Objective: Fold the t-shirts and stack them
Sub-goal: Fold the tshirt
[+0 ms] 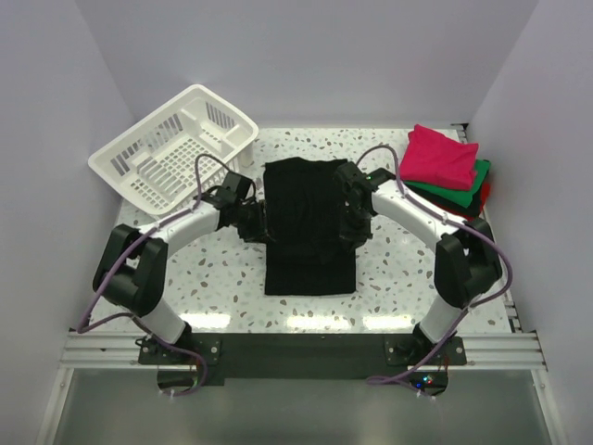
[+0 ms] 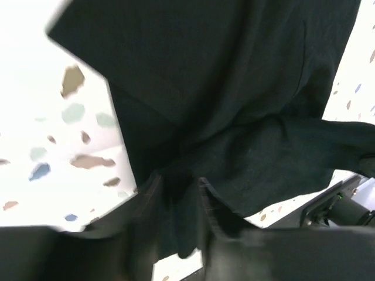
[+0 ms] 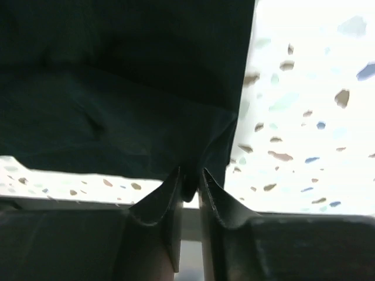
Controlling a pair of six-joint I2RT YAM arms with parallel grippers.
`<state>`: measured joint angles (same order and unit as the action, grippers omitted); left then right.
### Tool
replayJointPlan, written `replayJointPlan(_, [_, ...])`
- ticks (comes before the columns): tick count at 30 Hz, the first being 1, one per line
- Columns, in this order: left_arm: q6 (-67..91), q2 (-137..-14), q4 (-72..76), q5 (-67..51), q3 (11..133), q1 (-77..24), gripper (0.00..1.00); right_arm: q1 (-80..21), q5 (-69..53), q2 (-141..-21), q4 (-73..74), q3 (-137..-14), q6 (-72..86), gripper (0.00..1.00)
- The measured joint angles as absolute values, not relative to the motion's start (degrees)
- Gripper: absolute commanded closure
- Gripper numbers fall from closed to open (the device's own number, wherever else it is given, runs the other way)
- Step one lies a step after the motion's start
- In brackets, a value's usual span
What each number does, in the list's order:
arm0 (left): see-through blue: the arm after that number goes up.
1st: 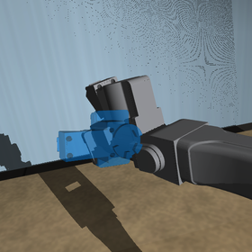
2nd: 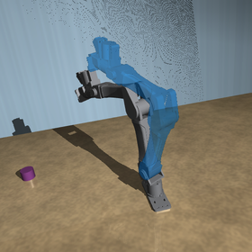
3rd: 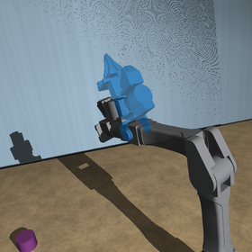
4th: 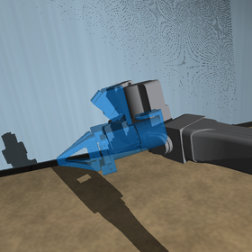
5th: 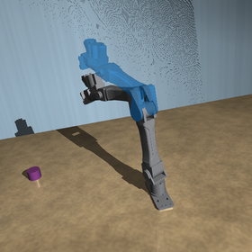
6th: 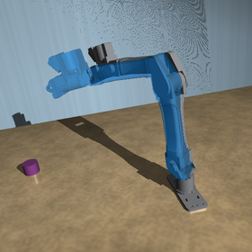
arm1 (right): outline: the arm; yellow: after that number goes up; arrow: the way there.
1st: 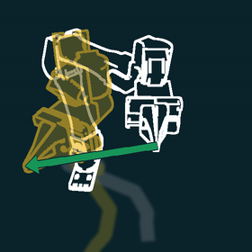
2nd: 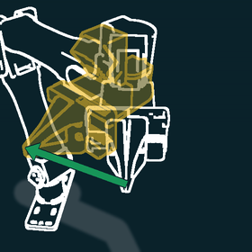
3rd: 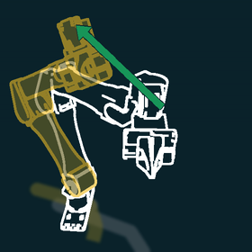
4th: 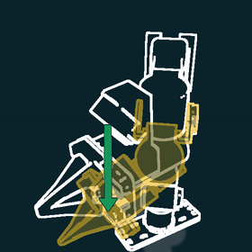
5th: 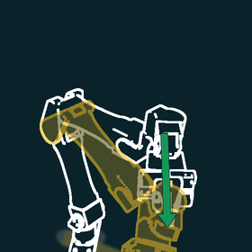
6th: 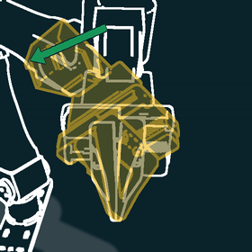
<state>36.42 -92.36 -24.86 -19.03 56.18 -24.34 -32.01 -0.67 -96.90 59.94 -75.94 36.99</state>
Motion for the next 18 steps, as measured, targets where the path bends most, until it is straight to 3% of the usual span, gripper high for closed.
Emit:
replayJointPlan(1, [36.3,-92.8,-24.9,-19.0,57.0,-24.0,0.53,-31.5,-0.7,-97.8,60.1,-77.0,36.8,0.69])
replayJointPlan(3, [36.1,-93.6,-24.8,-18.7,58.9,-23.4,0.47,-30.2,-0.7,-99.8,59.9,-79.6,36.0,0.49])
replayJointPlan(6, [35.6,-94.2,-24.6,-17.2,62.2,-22.9,0.38,-28.5,-0.7,-103.2,60.8,-86.0,34.5,0.38])
replayJointPlan(12, [34.3,-87.1,-18.7,-13.5,60.0,-22.9,0.39,-27.9,-2.6,-104.0,60.3,-94.7,31.0,0.37])
replayJointPlan(18, [33.8,-70.1,-10.9,-11.7,43.7,-26.0,0.41,-31.7,-7.4,-99.2,56.9,-83.1,30.1,0.37])
